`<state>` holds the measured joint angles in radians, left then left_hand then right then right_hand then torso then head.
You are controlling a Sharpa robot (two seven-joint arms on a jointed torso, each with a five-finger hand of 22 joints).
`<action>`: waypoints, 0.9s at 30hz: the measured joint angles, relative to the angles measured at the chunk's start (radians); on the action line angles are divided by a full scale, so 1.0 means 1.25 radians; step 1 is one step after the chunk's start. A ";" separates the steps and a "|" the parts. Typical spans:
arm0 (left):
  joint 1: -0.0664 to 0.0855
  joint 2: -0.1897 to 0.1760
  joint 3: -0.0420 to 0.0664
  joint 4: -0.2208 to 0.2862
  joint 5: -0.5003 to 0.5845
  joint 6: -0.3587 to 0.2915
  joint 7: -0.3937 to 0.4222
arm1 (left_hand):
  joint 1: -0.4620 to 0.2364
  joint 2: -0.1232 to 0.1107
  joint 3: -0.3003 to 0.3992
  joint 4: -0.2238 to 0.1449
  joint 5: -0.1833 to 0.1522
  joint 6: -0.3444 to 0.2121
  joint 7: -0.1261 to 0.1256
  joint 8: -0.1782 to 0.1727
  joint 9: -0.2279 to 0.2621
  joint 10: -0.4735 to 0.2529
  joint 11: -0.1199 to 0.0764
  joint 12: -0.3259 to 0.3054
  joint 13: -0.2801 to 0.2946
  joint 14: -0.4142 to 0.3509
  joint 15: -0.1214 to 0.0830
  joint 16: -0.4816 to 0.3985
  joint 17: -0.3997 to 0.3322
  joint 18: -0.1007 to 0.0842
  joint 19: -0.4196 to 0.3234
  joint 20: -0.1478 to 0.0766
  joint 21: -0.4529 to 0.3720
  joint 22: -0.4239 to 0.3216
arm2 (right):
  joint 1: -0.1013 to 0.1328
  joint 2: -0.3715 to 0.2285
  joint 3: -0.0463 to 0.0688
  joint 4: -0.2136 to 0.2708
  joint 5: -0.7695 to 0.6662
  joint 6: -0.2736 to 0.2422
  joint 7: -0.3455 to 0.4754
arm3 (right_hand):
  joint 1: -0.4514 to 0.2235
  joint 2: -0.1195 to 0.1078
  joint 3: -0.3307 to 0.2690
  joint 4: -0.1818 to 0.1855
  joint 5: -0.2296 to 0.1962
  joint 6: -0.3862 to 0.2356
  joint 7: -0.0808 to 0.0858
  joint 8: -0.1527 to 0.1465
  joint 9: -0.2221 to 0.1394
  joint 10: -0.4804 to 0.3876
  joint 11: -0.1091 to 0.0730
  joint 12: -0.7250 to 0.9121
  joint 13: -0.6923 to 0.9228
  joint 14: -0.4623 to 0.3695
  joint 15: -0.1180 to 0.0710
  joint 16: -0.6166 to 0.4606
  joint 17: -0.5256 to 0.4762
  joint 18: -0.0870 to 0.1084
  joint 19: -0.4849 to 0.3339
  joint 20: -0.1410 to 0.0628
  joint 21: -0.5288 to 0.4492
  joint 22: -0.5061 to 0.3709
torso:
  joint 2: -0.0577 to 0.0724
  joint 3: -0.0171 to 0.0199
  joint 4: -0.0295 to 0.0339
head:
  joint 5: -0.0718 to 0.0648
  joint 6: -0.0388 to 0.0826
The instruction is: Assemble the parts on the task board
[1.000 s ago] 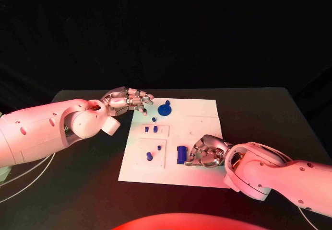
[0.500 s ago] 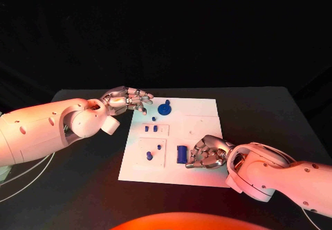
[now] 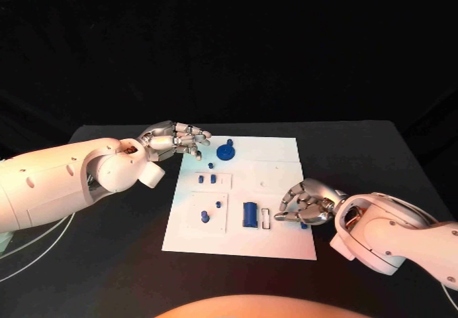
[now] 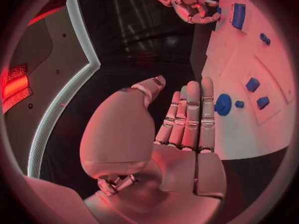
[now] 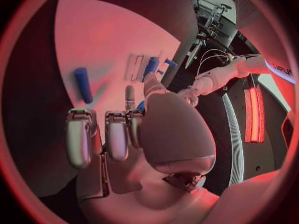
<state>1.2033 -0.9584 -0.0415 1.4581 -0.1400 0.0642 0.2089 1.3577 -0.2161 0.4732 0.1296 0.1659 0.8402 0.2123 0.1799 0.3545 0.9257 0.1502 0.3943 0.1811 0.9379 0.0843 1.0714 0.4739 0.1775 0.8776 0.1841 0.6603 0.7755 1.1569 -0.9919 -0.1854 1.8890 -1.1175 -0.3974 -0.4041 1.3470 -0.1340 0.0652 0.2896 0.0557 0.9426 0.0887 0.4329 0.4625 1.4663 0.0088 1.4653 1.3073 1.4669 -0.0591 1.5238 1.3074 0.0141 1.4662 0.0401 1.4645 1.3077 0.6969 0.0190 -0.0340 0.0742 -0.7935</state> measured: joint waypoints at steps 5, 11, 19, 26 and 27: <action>-0.002 0.000 0.000 0.006 0.007 0.000 0.000 | 0.000 0.000 0.000 0.000 0.000 0.000 0.000 0.000 0.000 0.000 0.000 0.000 0.000 0.000 0.000 0.000 0.000 0.000 0.000 0.000 0.000 0.000 | 0.012 -0.067 0.000 0.017 0.003 -0.021 0.020 | 0.007 -0.007 0.000 0.000 0.000 -0.014 0.012 -0.020 -0.008 0.000 0.008 -0.011 0.000 0.000 0.005 -0.002 0.000 0.000 0.000 0.006 -0.010 0.000 | 0.000 -0.0005 -0.0009 | -0.012 0.000; -0.003 0.000 0.000 0.010 0.015 0.000 0.000 | 0.000 0.000 0.000 0.000 0.000 0.000 0.000 0.000 0.000 0.000 0.000 0.000 0.000 0.000 0.000 0.000 0.000 0.000 0.000 0.000 0.000 0.000 | 0.015 -0.139 -0.003 0.031 -0.017 -0.042 0.031 | 0.001 -0.013 0.000 0.000 0.000 -0.017 0.015 -0.027 -0.010 -0.001 0.009 -0.023 0.000 -0.002 0.009 -0.005 0.000 0.000 0.000 0.008 -0.015 0.000 | -0.002 -0.0005 -0.0036 | -0.020 0.000; -0.006 0.004 0.000 0.010 0.020 0.000 0.000 | 0.000 0.000 0.000 0.000 0.000 0.000 0.000 0.000 0.000 0.000 0.000 0.000 0.000 0.000 0.000 0.000 0.000 0.000 0.000 0.000 0.000 0.000 | 0.008 -0.157 -0.007 0.033 -0.073 -0.054 0.022 | -0.009 -0.023 -0.008 0.003 0.000 -0.004 0.009 -0.027 -0.010 -0.001 0.009 -0.023 0.000 -0.002 0.009 -0.005 0.000 0.000 0.000 0.014 -0.010 0.000 | -0.004 0.0010 -0.0057 | -0.027 0.001; -0.008 0.005 -0.001 0.010 0.021 0.000 0.000 | 0.000 0.000 0.000 0.000 0.000 0.000 0.000 0.000 0.000 0.000 0.000 0.000 0.000 0.000 0.000 0.000 0.000 0.000 0.000 0.000 0.000 0.000 | -0.019 -0.128 -0.009 0.020 -0.108 -0.057 -0.005 | -0.017 -0.021 -0.008 0.003 0.000 0.019 0.001 -0.027 -0.009 -0.001 0.009 -0.023 0.000 -0.002 0.009 -0.005 0.001 0.000 0.000 0.014 -0.002 0.000 | -0.003 0.0014 -0.0044 | -0.027 -0.001; -0.008 0.005 -0.001 0.009 0.022 0.000 0.000 | 0.000 0.000 0.000 0.000 0.000 0.000 0.000 0.000 0.000 0.000 0.000 0.000 0.000 0.000 0.000 0.000 0.000 0.000 0.000 0.000 0.000 0.000 | -0.023 -0.123 -0.010 0.017 -0.111 -0.057 -0.010 | -0.017 -0.021 -0.008 0.003 0.000 0.024 0.001 -0.024 -0.008 -0.001 0.009 -0.020 0.000 -0.002 0.009 -0.005 0.001 0.000 0.000 0.014 -0.002 0.000 | -0.003 0.0014 -0.0041 | -0.026 -0.001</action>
<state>1.1932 -0.9518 -0.0422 1.4696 -0.1131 0.0639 0.2093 1.3577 -0.2161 0.4732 0.1296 0.1659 0.8402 0.2123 0.1798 0.3546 0.9257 0.1502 0.3943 0.1813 0.9379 0.0842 1.0714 0.4740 0.1774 0.8775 0.1841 0.6604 0.7756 1.1286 -1.1455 -0.1973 1.9109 -1.2566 -0.4686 -0.4162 1.3262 -0.1606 0.0551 0.2937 0.0557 0.9721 0.0897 0.4028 0.4523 1.4653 0.0202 1.4405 1.3077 1.4647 -0.0481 1.5172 1.3081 0.0142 1.4661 0.0579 1.4624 1.3074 0.6935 0.0207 -0.0392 0.0417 -0.7949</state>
